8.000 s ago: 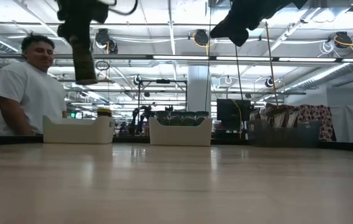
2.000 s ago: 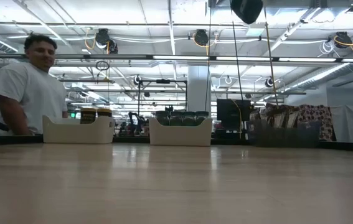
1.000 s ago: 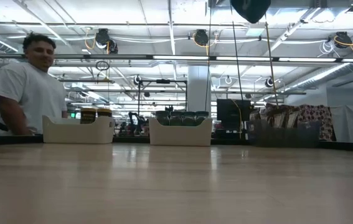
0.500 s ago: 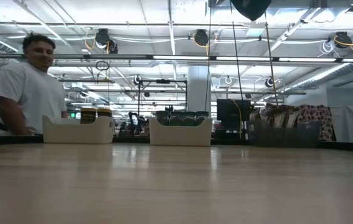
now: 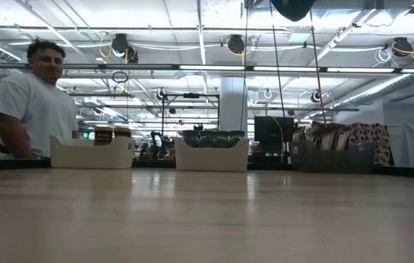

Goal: Sort spices by type
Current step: Put the left yellow seasoning bottle into the left white bin

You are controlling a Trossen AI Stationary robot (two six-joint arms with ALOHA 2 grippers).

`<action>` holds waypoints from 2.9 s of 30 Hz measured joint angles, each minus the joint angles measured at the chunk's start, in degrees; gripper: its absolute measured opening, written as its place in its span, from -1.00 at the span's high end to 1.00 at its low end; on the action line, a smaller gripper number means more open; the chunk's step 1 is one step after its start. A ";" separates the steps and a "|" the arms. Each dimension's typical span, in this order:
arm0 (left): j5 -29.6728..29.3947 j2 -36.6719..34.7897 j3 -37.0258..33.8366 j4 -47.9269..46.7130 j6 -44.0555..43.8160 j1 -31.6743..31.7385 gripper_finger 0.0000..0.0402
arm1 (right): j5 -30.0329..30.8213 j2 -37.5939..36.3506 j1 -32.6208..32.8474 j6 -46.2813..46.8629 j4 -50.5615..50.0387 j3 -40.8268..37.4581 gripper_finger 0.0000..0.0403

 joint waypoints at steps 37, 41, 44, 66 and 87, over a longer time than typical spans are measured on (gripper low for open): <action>-6.49 -27.61 0.09 -15.84 18.48 45.68 -0.09 | -12.88 0.00 -13.29 -13.97 -0.85 -0.02 1.00; -6.25 -27.78 0.09 -18.26 22.19 55.15 -0.09 | -18.29 -0.02 -17.41 -18.20 -3.02 -0.02 1.00; -5.86 -27.78 0.09 -19.12 24.75 61.88 -0.09 | -21.13 -0.02 -20.65 -21.85 -5.27 -0.09 1.00; -7.56 -27.56 0.10 -19.77 48.23 105.58 -0.09 | -30.09 -0.04 -33.68 -23.91 -6.33 -0.09 1.00; -7.57 -16.83 0.11 -15.99 57.08 117.14 -0.09 | -29.97 -0.04 -35.14 -21.57 -5.99 -0.09 1.00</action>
